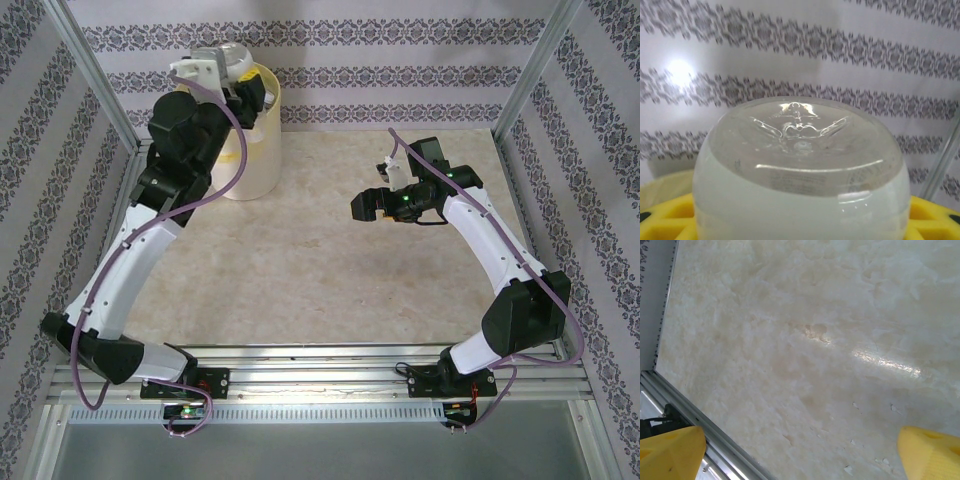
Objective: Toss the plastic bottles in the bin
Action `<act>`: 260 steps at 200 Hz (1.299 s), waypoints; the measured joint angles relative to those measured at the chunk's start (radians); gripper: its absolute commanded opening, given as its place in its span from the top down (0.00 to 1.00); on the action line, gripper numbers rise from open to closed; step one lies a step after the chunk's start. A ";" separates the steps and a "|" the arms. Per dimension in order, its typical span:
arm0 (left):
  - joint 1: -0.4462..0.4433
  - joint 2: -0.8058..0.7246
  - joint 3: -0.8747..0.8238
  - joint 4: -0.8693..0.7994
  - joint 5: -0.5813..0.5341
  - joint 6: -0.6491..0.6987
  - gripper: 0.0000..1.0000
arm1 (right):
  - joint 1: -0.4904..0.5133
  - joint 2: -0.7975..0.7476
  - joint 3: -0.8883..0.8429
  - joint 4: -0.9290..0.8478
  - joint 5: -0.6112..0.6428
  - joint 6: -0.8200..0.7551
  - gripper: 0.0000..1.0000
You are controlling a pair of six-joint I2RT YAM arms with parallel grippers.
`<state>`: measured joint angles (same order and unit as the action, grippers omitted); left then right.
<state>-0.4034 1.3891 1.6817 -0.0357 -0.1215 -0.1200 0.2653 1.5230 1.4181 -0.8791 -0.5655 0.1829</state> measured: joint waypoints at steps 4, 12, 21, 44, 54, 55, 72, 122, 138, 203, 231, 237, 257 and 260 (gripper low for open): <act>0.000 -0.003 0.000 0.014 -0.005 0.008 0.96 | 0.001 0.000 0.000 0.000 -0.001 0.000 0.02; 0.005 -0.009 0.000 0.040 -0.011 0.019 0.96 | 0.001 0.000 0.000 0.000 -0.001 0.000 0.02; 0.007 -0.014 -0.002 0.073 -0.017 0.032 0.96 | 0.001 0.000 0.000 0.000 -0.002 0.000 0.02; 0.018 -0.023 -0.017 0.147 -0.026 0.053 0.96 | 0.001 0.008 0.011 -0.001 -0.003 0.000 0.02; 0.023 -0.024 -0.027 0.170 -0.026 0.058 0.96 | 0.001 0.012 0.016 -0.001 -0.005 -0.001 0.02; 0.024 -0.024 -0.029 0.174 -0.026 0.060 0.96 | 0.001 0.012 0.017 -0.002 -0.005 -0.001 0.02; 0.036 -0.024 -0.054 0.205 -0.026 0.066 0.97 | 0.001 0.019 0.027 -0.003 -0.005 -0.001 0.02; 0.097 -0.023 -0.122 0.271 -0.025 0.072 0.97 | 0.001 0.029 0.040 -0.005 -0.005 -0.007 0.02; 0.124 -0.023 -0.147 0.298 -0.022 0.072 0.97 | 0.001 0.030 0.040 -0.008 -0.005 -0.008 0.02; 0.182 -0.021 -0.208 0.373 -0.009 0.072 0.97 | 0.001 0.051 0.047 -0.010 -0.009 -0.011 0.02; 0.192 -0.017 -0.214 0.400 -0.003 0.072 0.99 | 0.001 0.060 0.058 -0.011 -0.010 -0.012 0.02; 0.195 -0.014 -0.214 0.406 0.000 0.072 0.99 | 0.001 0.061 0.060 -0.011 -0.011 -0.012 0.02; 0.198 -0.007 -0.213 0.411 0.013 0.073 0.99 | 0.001 0.062 0.062 -0.011 -0.013 -0.015 0.02; 0.199 -0.006 -0.213 0.411 0.016 0.073 0.99 | 0.001 0.063 0.063 -0.011 -0.013 -0.016 0.02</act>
<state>-0.2047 1.3834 1.4685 0.3756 -0.1059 -0.0471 0.2665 1.5860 1.4811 -0.8898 -0.5781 0.1673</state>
